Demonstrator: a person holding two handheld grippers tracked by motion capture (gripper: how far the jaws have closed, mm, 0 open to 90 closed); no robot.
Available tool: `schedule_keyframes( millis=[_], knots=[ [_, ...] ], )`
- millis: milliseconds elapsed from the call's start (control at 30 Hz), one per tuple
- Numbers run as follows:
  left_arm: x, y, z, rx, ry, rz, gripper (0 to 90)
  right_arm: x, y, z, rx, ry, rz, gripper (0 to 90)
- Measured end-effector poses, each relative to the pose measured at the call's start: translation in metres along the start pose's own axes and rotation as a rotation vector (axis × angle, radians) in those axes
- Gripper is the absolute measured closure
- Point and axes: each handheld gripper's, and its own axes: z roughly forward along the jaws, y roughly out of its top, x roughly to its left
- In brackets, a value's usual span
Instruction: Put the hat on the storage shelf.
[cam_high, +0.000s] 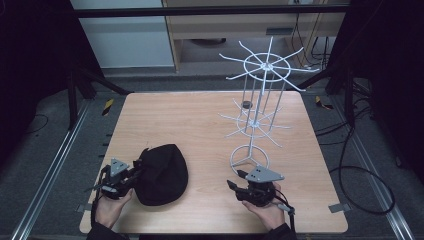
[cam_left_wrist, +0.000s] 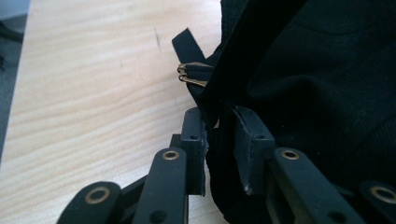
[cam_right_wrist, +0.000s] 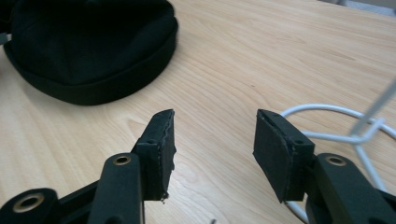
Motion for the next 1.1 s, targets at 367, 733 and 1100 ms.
schedule_keyframes(
  millis=[367, 733, 1100],
  knots=[
    [0.010, -0.001, 0.000, 0.033, 0.075, -0.032, 56.4, -0.021, -0.008, -0.016, -0.013, -0.091, 0.031, 45.6],
    [0.005, 0.020, -0.039, -0.118, 0.020, -0.084, 44.3, -0.048, -0.017, -0.041, -0.030, -0.183, 0.088, 43.6],
    [-0.030, 0.042, -0.043, -0.137, -0.069, -0.025, 41.3, -0.071, -0.028, -0.056, -0.005, -0.250, 0.140, 40.8]
  ],
)
